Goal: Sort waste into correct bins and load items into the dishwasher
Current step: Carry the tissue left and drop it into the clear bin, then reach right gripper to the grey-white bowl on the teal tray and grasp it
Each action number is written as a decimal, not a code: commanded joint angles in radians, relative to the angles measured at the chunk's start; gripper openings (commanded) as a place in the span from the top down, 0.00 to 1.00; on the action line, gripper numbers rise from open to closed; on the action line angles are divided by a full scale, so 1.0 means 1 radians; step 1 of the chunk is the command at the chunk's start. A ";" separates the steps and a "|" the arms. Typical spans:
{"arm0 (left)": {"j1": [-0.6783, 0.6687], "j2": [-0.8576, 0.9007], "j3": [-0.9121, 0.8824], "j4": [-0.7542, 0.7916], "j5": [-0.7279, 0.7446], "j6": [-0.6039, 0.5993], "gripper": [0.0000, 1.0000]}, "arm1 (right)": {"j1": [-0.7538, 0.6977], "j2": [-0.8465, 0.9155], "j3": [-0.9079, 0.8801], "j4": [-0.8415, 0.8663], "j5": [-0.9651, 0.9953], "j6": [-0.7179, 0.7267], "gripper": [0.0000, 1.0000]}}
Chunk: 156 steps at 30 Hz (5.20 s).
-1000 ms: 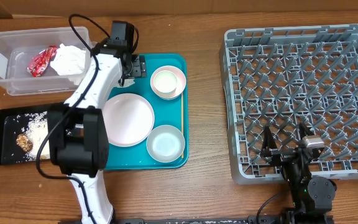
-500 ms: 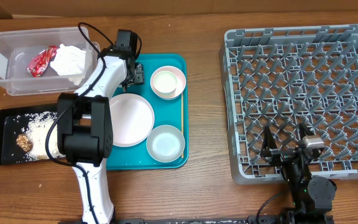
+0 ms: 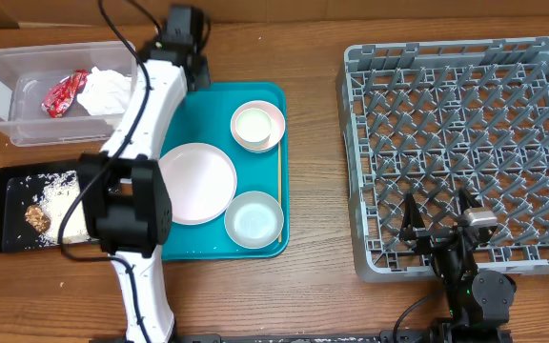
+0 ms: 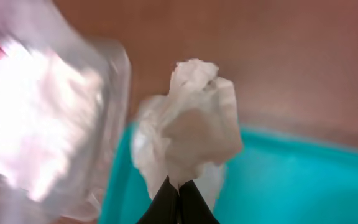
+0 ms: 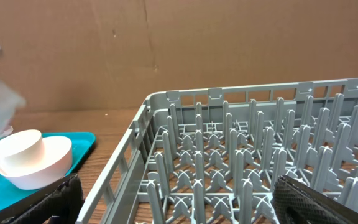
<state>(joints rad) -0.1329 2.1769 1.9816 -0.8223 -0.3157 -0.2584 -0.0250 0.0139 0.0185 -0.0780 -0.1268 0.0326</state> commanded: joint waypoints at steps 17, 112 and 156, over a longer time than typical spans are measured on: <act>0.298 -0.103 0.106 0.006 -0.081 -0.019 0.65 | -0.003 -0.011 -0.010 0.005 0.002 -0.003 0.00; 0.438 -0.277 0.107 -0.296 -0.154 -0.229 0.00 | 0.549 1.147 1.378 -0.774 -0.014 0.455 0.01; 0.438 -0.277 0.107 -0.296 -0.154 -0.228 0.00 | 1.154 1.868 1.244 -0.550 0.312 0.596 0.25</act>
<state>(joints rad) 0.3092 1.9003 2.0838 -1.1191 -0.4671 -0.4728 1.1217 1.8450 1.2636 -0.6376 0.1864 0.6239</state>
